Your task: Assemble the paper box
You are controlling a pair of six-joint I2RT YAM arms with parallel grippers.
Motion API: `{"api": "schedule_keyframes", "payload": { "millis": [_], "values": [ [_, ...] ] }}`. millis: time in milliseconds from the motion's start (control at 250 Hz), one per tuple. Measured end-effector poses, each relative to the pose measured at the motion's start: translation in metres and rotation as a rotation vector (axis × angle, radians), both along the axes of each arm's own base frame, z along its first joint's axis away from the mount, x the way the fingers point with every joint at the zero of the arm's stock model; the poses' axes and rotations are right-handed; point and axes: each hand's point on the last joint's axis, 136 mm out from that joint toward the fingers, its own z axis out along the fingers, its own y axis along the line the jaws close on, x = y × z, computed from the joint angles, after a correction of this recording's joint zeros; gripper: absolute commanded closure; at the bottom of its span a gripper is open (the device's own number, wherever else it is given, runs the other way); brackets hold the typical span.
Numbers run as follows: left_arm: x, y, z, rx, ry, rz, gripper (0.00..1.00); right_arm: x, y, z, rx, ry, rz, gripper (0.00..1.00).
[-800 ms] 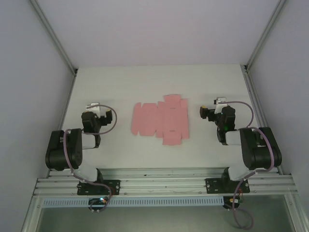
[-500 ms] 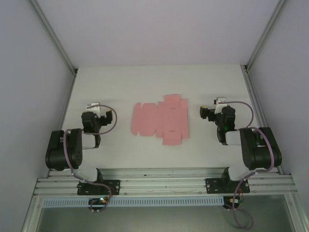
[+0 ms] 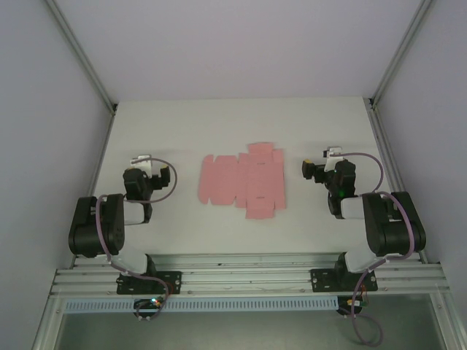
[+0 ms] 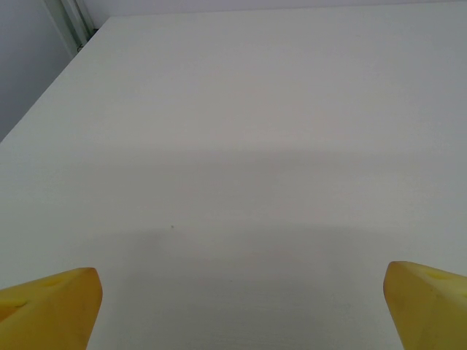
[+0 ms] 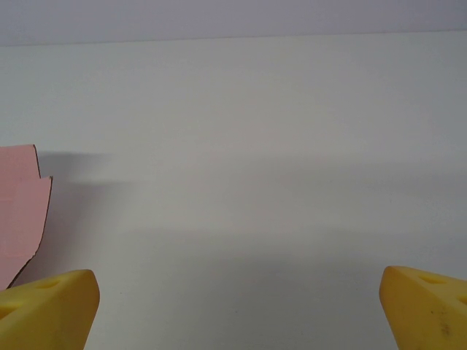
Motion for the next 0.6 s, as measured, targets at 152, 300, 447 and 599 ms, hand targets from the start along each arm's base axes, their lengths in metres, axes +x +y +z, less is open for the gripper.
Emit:
{"api": "schedule_keyframes", "payload": {
  "millis": [152,300,447,599],
  "values": [
    [0.000,0.000,-0.001,0.000,0.004,0.000,0.00,0.000,0.000,0.000,0.000,0.000,0.000,0.00],
    [0.000,0.000,-0.002,0.000,0.014,0.000,0.00,0.000,0.000,0.000,0.000,0.000,0.000,0.00],
    [0.003,0.000,0.013,0.000,-0.004,0.001,0.00,0.000,-0.001,0.001,0.000,-0.002,-0.005,0.00],
    [0.001,0.002,0.028,0.000,-0.014,0.006,0.00,-0.005,-0.001,0.014,-0.003,-0.001,-0.014,0.00]
  ]
}}
